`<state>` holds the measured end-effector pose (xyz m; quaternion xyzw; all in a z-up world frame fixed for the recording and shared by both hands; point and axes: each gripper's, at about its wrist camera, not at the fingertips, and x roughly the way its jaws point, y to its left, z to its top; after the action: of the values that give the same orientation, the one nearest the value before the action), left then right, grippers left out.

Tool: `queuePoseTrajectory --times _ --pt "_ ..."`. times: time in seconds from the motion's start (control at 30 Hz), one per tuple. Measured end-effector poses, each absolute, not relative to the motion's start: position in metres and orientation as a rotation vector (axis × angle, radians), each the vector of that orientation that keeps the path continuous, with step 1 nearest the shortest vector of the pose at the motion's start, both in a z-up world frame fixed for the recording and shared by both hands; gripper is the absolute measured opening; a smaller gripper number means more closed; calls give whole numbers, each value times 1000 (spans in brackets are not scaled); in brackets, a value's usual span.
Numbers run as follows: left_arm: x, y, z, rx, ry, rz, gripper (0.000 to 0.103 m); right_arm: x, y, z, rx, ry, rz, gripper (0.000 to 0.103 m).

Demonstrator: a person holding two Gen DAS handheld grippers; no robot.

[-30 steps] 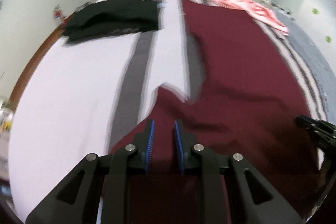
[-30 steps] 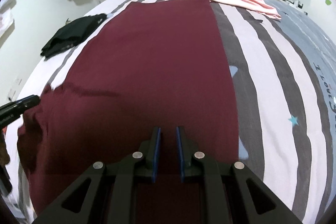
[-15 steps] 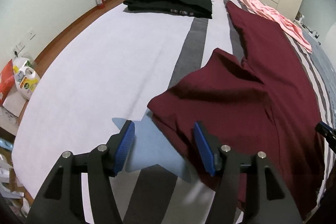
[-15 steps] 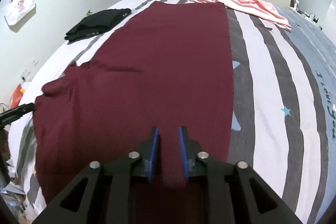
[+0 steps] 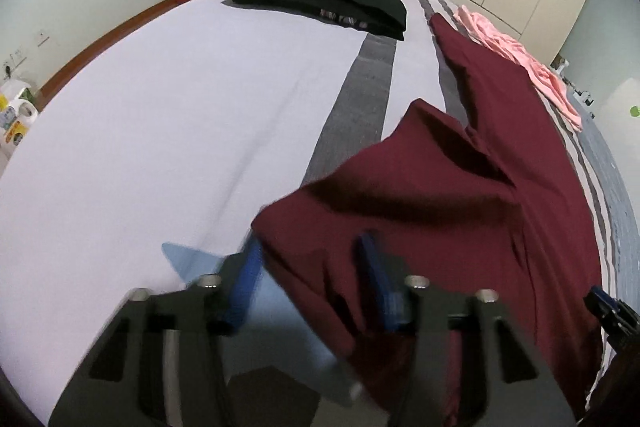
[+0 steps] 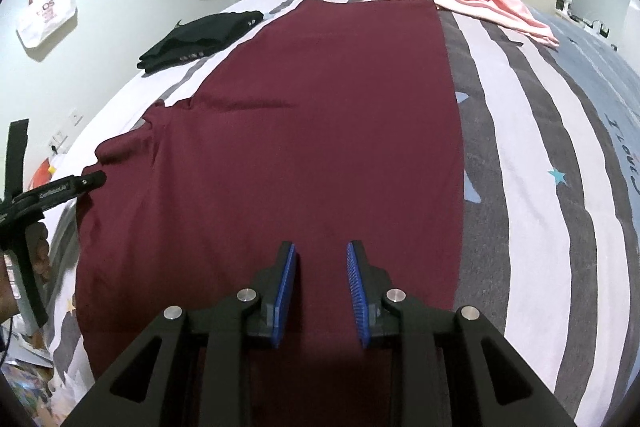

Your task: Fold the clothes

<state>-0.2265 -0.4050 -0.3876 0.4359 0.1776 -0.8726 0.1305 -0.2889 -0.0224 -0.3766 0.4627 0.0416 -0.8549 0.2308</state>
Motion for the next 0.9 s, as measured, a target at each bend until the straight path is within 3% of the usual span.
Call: queuePoseTrajectory --times 0.03,0.1,0.3,0.53,0.67,0.9 --pt "-227 -406 -387 1270 524 -2544 14 -288 -23 -377 1274 116 -2353 24" --pt "-228 -409 -384 1275 551 -2550 8 -287 -24 -378 1277 120 -2358 24" --pt "-207 -411 -336 1166 573 -2609 7 -285 -25 -379 1311 119 -2376 24" --pt "-197 -419 -374 1287 626 -2505 6 -282 -25 -385 1324 148 -2393 24" --pt "-197 -419 -364 1245 633 -2492 6 -282 -25 -383 1332 150 -2392 24" --pt "-205 -377 -293 1105 389 -2645 6 -280 -12 -363 1318 106 -2420 24"
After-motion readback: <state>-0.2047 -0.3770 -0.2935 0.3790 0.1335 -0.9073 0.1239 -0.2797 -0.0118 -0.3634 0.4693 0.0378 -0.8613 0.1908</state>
